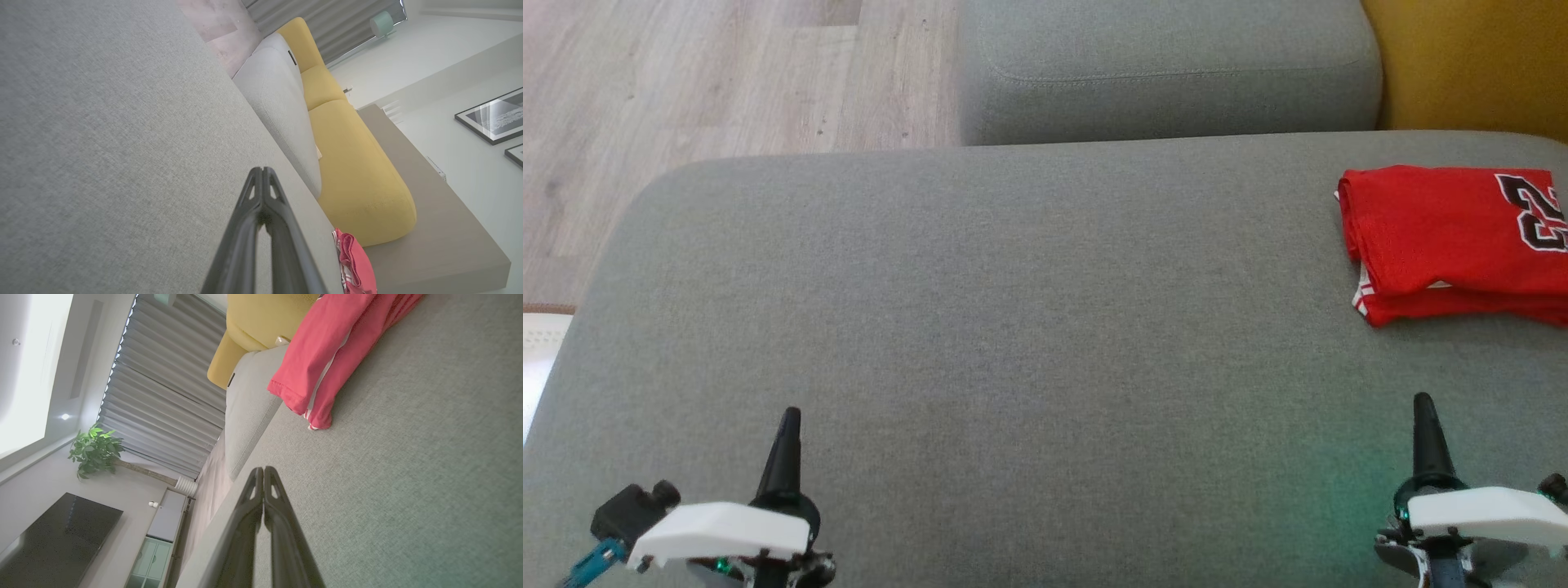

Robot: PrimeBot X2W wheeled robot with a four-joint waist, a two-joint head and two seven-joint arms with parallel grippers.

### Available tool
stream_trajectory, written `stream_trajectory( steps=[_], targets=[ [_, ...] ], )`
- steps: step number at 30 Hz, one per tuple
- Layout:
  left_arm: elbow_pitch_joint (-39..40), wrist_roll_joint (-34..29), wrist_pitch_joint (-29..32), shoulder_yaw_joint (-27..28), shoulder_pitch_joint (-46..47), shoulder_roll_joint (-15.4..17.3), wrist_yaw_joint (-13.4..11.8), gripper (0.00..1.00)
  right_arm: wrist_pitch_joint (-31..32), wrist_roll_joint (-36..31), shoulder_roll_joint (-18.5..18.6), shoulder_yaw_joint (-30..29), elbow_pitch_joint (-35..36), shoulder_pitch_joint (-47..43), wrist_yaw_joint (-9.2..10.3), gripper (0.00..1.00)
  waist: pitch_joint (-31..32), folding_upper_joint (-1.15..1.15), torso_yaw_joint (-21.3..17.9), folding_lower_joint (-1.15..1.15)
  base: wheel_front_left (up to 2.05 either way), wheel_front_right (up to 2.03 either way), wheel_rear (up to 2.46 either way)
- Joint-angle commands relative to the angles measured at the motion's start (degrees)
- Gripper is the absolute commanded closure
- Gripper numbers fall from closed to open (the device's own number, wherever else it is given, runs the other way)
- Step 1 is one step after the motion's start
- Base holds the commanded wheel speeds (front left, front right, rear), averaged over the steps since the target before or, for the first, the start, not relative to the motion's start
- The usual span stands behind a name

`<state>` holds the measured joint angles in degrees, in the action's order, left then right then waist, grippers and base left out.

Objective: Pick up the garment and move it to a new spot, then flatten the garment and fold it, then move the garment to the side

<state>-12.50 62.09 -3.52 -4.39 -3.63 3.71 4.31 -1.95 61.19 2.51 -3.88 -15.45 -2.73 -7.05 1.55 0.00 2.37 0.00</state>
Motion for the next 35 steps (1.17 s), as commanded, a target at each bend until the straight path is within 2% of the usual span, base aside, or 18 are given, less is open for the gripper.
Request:
stream_trajectory(
  steps=[1,35],
  targets=[
    [1.55,1.64,0.45,2.16,3.48,0.99,0.69,1.00,0.38,1.79,0.83,0.59,1.81,3.26,-0.29,1.00,-0.05,0.00,-0.07,0.00,0.00,0.00,0.00],
    [-0.66,24.27,6.07,6.81,8.03,0.96,2.53,1.00,5.93,23.88,0.89,-1.27,1.56,7.40,-0.40,1.00,-1.30,0.00,-1.77,0.00,0.00,0.00,0.00]
  ],
)
